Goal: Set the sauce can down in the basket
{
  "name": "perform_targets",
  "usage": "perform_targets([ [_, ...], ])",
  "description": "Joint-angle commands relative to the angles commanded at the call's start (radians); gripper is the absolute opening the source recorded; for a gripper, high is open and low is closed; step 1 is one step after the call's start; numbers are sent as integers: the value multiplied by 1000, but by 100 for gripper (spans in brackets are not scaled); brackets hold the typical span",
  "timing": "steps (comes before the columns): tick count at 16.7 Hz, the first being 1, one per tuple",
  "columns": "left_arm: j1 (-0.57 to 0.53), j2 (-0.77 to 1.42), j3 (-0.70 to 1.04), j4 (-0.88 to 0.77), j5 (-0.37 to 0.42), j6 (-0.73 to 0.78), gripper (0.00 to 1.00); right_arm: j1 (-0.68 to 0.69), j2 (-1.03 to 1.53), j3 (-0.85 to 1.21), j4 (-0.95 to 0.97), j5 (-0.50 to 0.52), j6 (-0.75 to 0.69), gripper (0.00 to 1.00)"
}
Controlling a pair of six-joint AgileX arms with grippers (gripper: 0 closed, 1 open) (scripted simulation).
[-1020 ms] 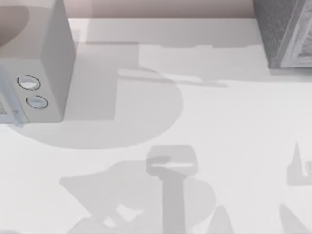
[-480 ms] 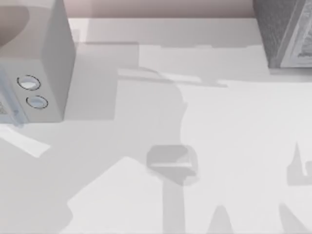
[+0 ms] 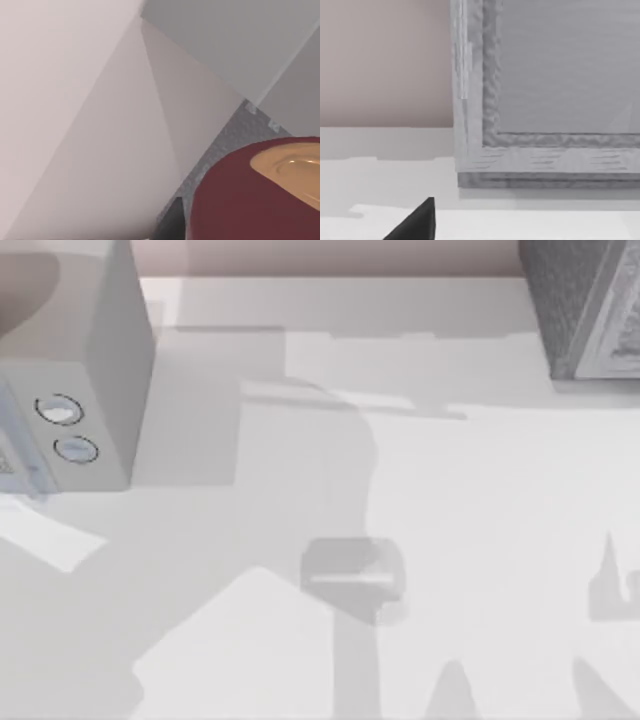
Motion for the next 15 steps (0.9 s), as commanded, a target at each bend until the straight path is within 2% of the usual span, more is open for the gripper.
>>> perform_targets([
  [3, 114, 92, 20, -85, 109, -87, 0, 0, 0, 0, 0, 0, 0, 100],
  [6, 321, 241, 9, -226, 311, -217, 0, 0, 0, 0, 0, 0, 0, 100],
  [8, 507, 359, -21, -334, 495, -316, 0, 0, 0, 0, 0, 0, 0, 100],
  [13, 1060, 614, -111, -563, 1060, -535, 0, 0, 0, 0, 0, 0, 0, 100],
  [15, 1238, 694, -119, -623, 1242, -591, 0, 0, 0, 0, 0, 0, 0, 100],
])
